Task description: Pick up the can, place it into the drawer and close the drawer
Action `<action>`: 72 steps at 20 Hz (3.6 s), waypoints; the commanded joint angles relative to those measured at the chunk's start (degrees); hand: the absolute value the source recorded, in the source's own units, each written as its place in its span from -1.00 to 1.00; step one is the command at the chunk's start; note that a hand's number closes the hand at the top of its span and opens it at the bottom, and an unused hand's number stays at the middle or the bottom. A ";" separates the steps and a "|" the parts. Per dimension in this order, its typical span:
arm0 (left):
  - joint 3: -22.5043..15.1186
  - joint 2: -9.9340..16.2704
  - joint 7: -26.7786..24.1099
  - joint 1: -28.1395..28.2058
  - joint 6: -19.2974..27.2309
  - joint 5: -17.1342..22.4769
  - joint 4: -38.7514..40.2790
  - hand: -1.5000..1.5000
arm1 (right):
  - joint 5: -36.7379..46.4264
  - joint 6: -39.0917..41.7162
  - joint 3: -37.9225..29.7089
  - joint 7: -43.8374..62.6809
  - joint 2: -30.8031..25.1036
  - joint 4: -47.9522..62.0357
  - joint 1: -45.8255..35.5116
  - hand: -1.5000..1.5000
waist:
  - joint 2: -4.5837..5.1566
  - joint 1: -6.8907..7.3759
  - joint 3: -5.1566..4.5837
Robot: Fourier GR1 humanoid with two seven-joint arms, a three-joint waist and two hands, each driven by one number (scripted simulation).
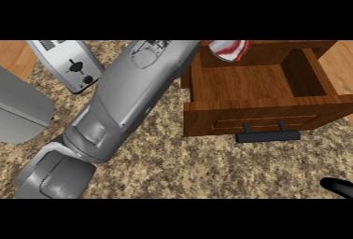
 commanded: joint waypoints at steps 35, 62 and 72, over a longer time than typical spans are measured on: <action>-5.81 -0.01 -11.73 -7.14 11.83 15.97 13.51 -1.00 | 29.22 2.66 14.52 -8.87 -12.56 13.63 -15.51 -1.00 | 1.18 -0.88 0.04; -4.66 7.80 -7.41 -4.34 6.84 11.49 10.71 -1.00 | 62.45 -26.48 21.96 -21.93 -3.95 76.75 -42.86 -1.00 | -0.15 5.15 -0.06; -6.07 10.11 -2.47 1.40 5.62 10.46 2.74 -1.00 | 65.98 -39.76 16.91 -22.13 -3.22 96.29 -55.51 -1.00 | -0.02 7.99 -0.06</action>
